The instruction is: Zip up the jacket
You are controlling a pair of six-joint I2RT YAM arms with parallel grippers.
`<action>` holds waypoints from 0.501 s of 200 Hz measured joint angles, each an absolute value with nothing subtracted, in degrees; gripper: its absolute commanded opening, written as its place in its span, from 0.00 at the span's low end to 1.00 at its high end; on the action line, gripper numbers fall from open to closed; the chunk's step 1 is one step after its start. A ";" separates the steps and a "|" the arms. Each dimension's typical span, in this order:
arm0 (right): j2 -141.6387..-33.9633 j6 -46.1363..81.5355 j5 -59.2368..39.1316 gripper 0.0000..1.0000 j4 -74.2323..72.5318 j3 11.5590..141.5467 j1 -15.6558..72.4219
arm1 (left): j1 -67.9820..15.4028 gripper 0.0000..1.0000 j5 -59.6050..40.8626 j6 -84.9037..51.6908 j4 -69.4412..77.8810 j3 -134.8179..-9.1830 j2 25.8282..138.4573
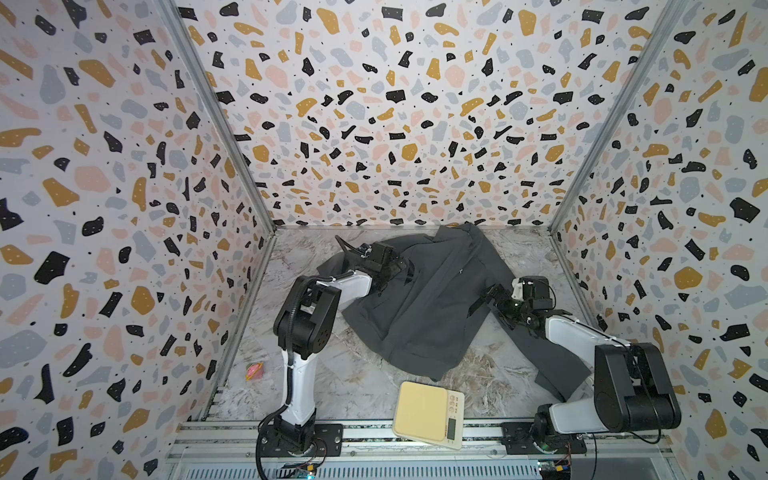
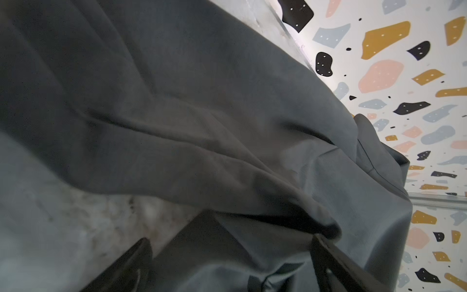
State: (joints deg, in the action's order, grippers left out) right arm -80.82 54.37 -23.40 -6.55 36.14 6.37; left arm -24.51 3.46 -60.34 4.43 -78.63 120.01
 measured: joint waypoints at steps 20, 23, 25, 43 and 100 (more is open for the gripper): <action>-80.14 59.27 -21.91 1.00 -9.32 33.93 8.82 | -24.01 0.95 2.35 -61.89 5.54 -83.00 124.16; -80.03 59.86 -21.56 1.00 -9.69 33.65 9.10 | -23.99 0.94 2.24 -62.15 5.69 -83.50 124.64; -79.94 60.40 -21.21 1.00 -9.96 33.45 9.34 | -23.97 0.93 2.13 -62.35 5.82 -83.92 125.03; -79.77 63.55 -19.09 0.99 -12.01 32.03 10.87 | -23.66 0.86 1.28 -63.55 7.01 -86.98 127.59; -88.25 63.48 -14.09 0.85 -22.15 32.01 7.57 | -23.57 0.43 -0.14 -65.19 11.94 -92.20 133.58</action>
State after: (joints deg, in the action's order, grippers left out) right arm -88.25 63.48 -14.09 -22.15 32.01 7.57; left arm -23.57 -0.14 -65.19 11.94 -92.20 133.58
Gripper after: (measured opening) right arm 0.885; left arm 0.519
